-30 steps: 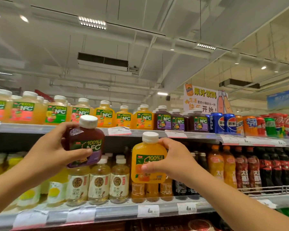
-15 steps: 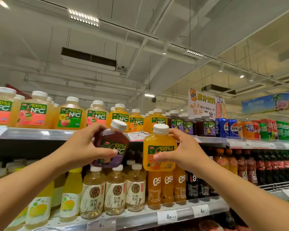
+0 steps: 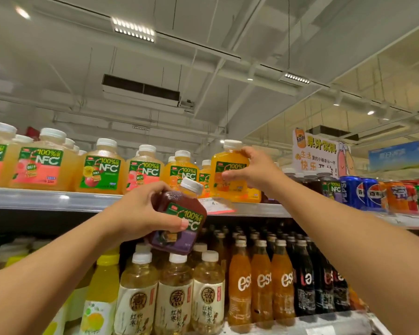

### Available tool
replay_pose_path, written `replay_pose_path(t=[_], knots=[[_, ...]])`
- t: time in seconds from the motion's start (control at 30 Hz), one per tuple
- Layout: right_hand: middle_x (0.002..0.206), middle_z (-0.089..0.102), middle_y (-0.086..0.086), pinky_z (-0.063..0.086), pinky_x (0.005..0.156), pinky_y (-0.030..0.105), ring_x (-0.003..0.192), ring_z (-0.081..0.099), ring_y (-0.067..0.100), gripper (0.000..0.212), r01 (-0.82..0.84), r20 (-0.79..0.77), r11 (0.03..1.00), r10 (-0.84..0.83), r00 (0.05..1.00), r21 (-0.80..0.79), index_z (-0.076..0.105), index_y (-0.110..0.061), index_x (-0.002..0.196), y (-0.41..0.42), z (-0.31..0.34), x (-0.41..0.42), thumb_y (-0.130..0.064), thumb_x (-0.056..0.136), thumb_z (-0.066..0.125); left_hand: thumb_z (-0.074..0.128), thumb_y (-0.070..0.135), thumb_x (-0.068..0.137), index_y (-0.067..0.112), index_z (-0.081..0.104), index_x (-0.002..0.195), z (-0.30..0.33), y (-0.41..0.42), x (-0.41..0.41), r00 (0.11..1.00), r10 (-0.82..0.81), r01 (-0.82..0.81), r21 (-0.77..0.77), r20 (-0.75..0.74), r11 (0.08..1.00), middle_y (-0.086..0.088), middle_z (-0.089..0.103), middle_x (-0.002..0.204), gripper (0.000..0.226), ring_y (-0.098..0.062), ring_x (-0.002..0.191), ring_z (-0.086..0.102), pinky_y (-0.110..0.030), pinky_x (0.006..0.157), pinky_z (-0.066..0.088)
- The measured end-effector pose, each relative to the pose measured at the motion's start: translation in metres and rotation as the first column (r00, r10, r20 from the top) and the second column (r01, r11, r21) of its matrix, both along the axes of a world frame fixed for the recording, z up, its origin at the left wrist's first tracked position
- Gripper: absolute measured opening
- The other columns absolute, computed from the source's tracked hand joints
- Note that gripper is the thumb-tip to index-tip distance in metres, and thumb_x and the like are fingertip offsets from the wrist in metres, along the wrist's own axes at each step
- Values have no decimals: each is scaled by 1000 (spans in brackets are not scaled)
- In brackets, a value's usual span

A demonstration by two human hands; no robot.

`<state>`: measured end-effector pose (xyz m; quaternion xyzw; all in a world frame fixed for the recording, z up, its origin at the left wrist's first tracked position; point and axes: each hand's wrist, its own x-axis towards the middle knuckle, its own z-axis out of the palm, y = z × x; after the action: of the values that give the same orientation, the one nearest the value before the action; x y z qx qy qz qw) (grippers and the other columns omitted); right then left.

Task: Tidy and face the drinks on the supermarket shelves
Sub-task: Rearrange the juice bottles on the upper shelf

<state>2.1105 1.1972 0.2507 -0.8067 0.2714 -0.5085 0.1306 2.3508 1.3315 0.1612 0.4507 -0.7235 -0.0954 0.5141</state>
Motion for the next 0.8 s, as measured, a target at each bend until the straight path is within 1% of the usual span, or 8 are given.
replay_pose_path(t=[0.13,0.23,0.33,0.47,0.57,0.67,0.73,0.8], knots=[[99,71,-7,57,67,33,87,69,15,64,53,-23,998,-52,998,46,58,-25,124,-30,-2,24,-29,68,89,92,40,47,26,62,95,1,-2,-4,1000,4,-3,13,-26,1000,2,75,88,58,-16,80,73,-27,61,58],[90,73,-4,48,51,27,70,67,15,51,75,-52,992,-70,996,106,62,-26,118,-42,-1,37,-30,72,85,93,38,49,27,62,95,1,-2,-4,999,4,-4,21,-32,1000,1,75,89,56,-17,80,73,-33,64,59],[78,70,2,41,47,25,50,53,15,34,143,-133,981,-125,983,134,65,-26,107,-47,3,41,-40,78,77,93,30,54,27,62,91,1,-3,-3,999,-5,6,17,-37,1000,-1,75,87,48,-19,77,73,-33,60,58],[70,65,-1,42,48,23,46,55,12,28,252,-260,964,-223,940,83,59,-29,103,-45,5,42,-49,86,66,93,31,54,22,61,95,2,-3,-2,999,-8,9,31,-43,999,-2,75,88,54,-20,78,73,-34,62,59],[78,65,-5,40,38,18,42,57,4,31,246,-203,969,-234,951,35,55,-26,109,-42,-2,43,-40,86,71,94,33,53,22,60,97,2,-1,-3,999,-7,9,40,-40,999,-2,75,89,57,-20,79,73,-37,65,60],[88,62,-12,45,43,20,58,62,4,59,222,-95,975,-223,970,-28,48,-31,123,-42,-15,44,-35,75,83,94,35,50,21,60,97,4,-1,-3,999,0,2,49,-47,999,-2,75,89,59,-21,79,73,-43,68,61],[101,63,-11,49,61,23,78,62,6,77,246,-103,964,-257,961,-101,45,-25,137,-44,-23,46,-32,72,85,93,37,49,22,60,97,4,-1,-2,999,3,0,55,-45,998,-3,75,89,60,-21,80,73,-46,70,60],[123,61,-3,48,82,29,100,59,13,83,286,-91,950,-298,950,-128,40,-20,143,-46,-28,51,-29,73,84,93,38,49,23,60,96,4,-1,-2,999,0,2,55,-41,998,-2,75,89,59,-21,80,73,-45,69,61]])
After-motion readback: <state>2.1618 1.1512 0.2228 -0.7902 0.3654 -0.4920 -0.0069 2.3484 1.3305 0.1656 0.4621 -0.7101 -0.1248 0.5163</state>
